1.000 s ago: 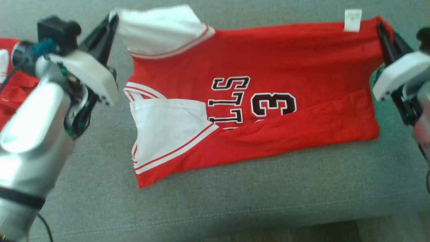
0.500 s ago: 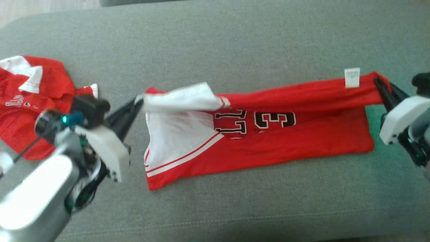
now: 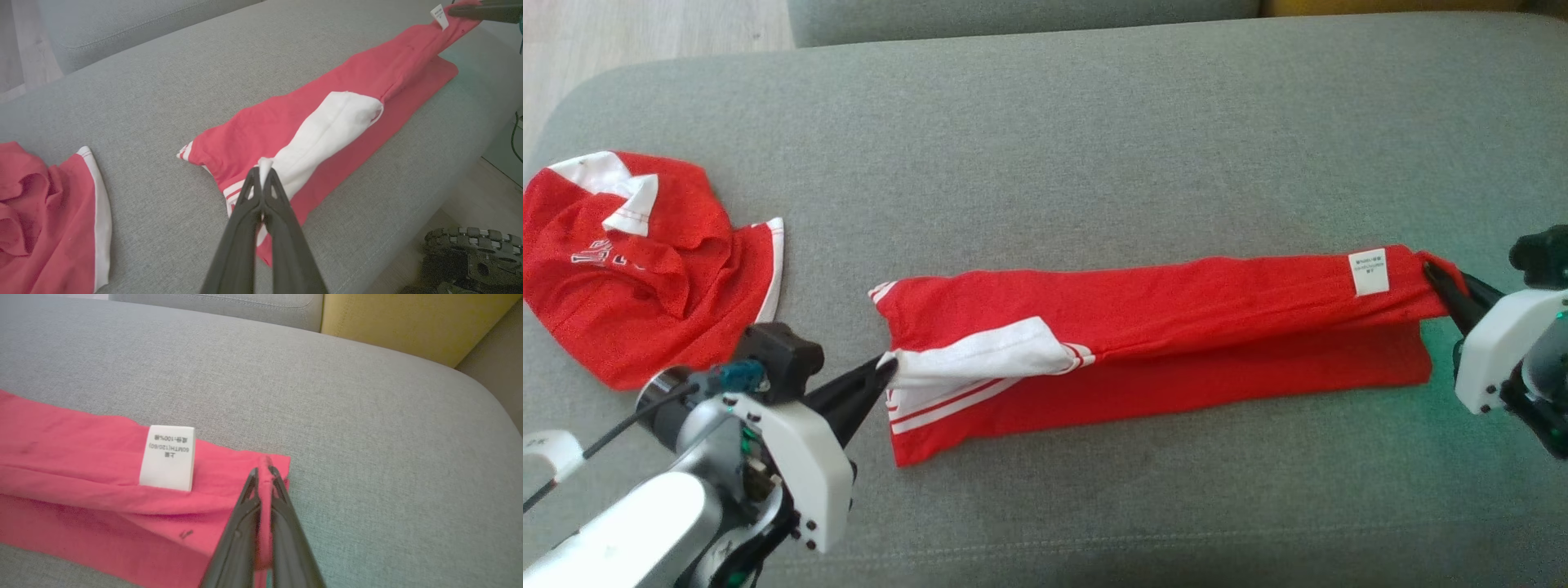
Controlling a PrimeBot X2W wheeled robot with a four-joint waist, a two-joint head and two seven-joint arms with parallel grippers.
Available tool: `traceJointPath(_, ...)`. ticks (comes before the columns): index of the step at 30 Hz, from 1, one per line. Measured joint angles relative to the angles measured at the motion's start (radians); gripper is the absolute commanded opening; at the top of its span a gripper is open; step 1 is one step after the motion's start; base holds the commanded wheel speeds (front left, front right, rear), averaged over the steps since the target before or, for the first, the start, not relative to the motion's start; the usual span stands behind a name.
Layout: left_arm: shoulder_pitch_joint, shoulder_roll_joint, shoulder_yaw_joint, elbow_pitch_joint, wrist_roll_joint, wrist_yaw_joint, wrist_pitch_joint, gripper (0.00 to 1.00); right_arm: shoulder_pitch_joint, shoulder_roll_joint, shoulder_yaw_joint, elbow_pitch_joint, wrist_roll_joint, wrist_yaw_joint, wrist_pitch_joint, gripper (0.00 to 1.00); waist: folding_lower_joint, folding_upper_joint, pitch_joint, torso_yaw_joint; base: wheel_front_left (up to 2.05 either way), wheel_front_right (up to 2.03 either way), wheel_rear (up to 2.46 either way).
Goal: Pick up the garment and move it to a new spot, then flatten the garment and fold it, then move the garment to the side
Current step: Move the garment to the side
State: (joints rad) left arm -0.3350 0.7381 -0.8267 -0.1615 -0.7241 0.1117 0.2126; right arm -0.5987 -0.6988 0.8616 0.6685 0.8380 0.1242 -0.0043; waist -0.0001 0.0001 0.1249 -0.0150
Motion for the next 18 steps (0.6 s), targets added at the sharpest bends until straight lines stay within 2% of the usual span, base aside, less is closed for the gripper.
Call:
traceJointPath(3, 0.001, -0.002, -0.009, -0.003, 0.001, 0.005, 0.006, 0.00, 0.008, -0.012, -0.001, -0.023, 0.008, 0.000, 0.028, 0.00, 0.0000, 0.0000, 0.003, -0.003, 0.00, 0.00, 0.00)
traceJointPath(4, 0.001, -0.003, -0.013, -0.002, 0.002, 0.008, 0.006, 0.00, 0.012, -0.013, -0.002, -0.033, 0.015, 0.000, 0.043, 0.33, 0.0000, 0.0000, 0.005, -0.005, 0.00, 0.00, 0.00)
traceJointPath(5, 0.001, -0.004, -0.018, 0.001, 0.006, 0.008, 0.006, 0.00, 0.019, -0.013, -0.002, -0.045, 0.020, 0.000, 0.057, 1.00, 0.0000, 0.0000, 0.006, -0.007, 0.00, 0.00, 0.00)
traceJointPath(6, 0.001, -0.004, -0.025, 0.006, 0.016, 0.008, 0.006, 0.05, 0.025, -0.013, -0.003, -0.054, 0.027, 0.000, 0.076, 1.00, 0.0000, 0.0000, 0.008, -0.009, 0.00, 0.00, 0.00)
traceJointPath(7, 0.001, -0.004, -0.031, 0.012, 0.024, 0.008, 0.006, 0.33, 0.032, -0.014, -0.005, -0.063, 0.038, 0.000, 0.101, 1.00, 0.0000, 0.0000, 0.009, -0.011, 0.00, 0.00, 0.00)
traceJointPath(8, 0.002, -0.006, -0.035, 0.021, 0.028, 0.008, 0.006, 1.00, 0.043, -0.016, -0.011, -0.069, 0.057, 0.000, 0.134, 1.00, 0.0000, 0.0000, 0.009, -0.014, 0.00, 0.00, 0.00)
traceJointPath(12, 0.005, -0.010, -0.038, 0.047, 0.028, 0.014, 0.005, 1.00, 0.083, -0.042, -0.041, -0.080, 0.086, 0.000, 0.231, 1.00, 0.0000, 0.0000, 0.010, -0.025, 0.00, 0.00, 0.00)
traceJointPath(18, 0.007, -0.044, -0.005, 0.080, 0.039, 0.063, -0.070, 1.00, 0.087, -0.044, -0.170, -0.122, 0.050, 0.000, 0.184, 1.00, 0.0000, 0.0000, -0.007, -0.034, 0.00, 0.00, 0.00)
